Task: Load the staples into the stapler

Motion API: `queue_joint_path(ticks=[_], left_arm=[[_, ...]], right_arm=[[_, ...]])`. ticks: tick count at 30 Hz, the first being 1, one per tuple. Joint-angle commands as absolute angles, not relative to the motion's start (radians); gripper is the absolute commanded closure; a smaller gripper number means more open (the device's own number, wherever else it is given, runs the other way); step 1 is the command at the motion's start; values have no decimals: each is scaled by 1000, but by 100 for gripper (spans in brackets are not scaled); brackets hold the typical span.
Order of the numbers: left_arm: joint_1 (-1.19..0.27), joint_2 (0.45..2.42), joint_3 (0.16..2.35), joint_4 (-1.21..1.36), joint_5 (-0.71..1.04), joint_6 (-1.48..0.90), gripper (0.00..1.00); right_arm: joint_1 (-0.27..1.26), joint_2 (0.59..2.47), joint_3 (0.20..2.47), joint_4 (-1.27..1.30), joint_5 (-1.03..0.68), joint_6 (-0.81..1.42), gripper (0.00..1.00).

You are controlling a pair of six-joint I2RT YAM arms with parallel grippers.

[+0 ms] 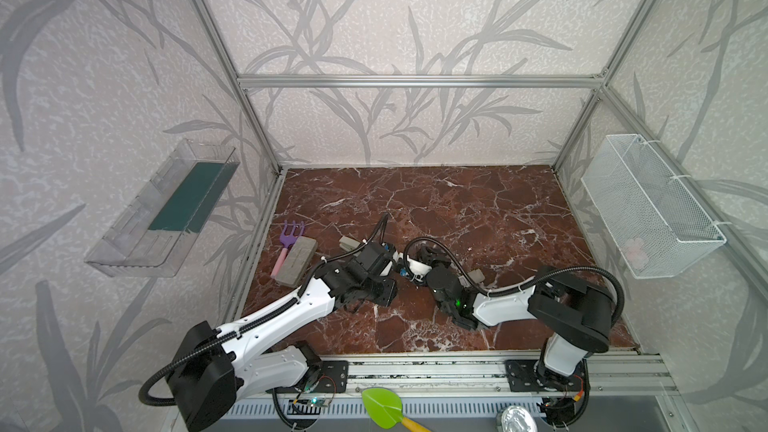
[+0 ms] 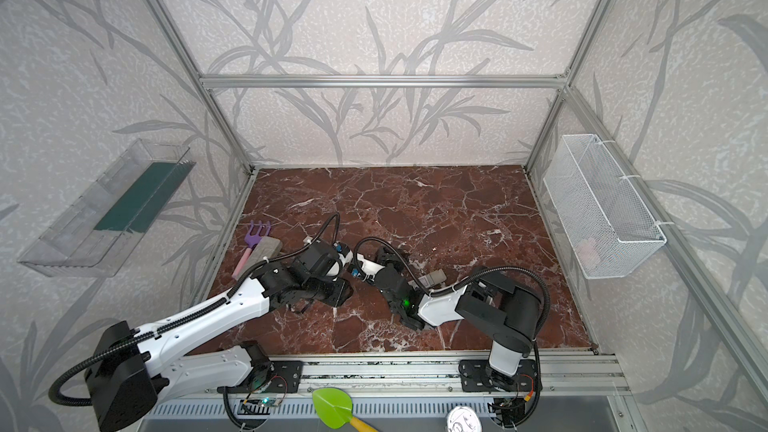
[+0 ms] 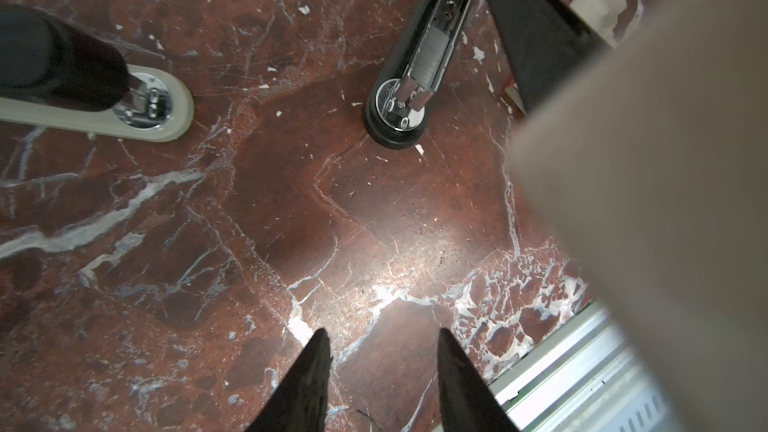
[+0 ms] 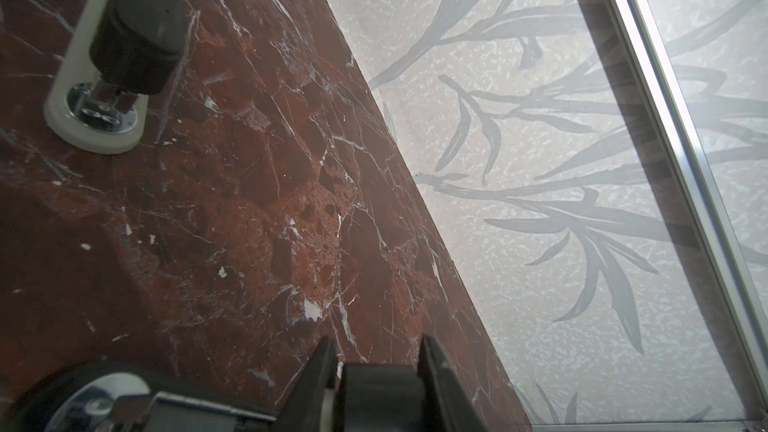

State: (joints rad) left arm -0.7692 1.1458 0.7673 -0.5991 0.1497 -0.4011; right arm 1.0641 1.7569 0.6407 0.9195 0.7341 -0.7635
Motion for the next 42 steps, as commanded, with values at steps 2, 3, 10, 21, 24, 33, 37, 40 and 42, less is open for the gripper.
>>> queue_joint_path(ticks=[2, 3, 10, 21, 24, 33, 37, 40, 42], left_arm=[[-774, 1140, 762, -632, 123, -411, 56], [-775, 1138, 762, -636, 120, -414, 56], [-774, 1120, 758, -646, 112, -422, 56], [-772, 1120, 762, -640, 105, -416, 56], [-773, 1117, 764, -631, 107, -414, 56], [-770, 1141, 778, -596, 146, -405, 56], [-770, 1141, 782, -601, 136, -391, 56], [-769, 1138, 780, -590, 130, -388, 56], [-767, 1141, 777, -579, 132, -390, 56]], right_arm=[[1079, 1792, 687, 965, 781, -770, 62], [1083, 1797, 687, 963, 783, -761, 58], [1097, 1748, 683, 882, 752, -673, 37], [1005, 1431, 678, 325, 305, -293, 30], [933, 1347, 704, 202, 184, -261, 30], [653, 1435, 918, -275, -287, -449, 32], [589, 1485, 931, -279, -239, -403, 33], [574, 1536, 945, -302, -242, -359, 37], [574, 1571, 951, -304, -254, -324, 39]])
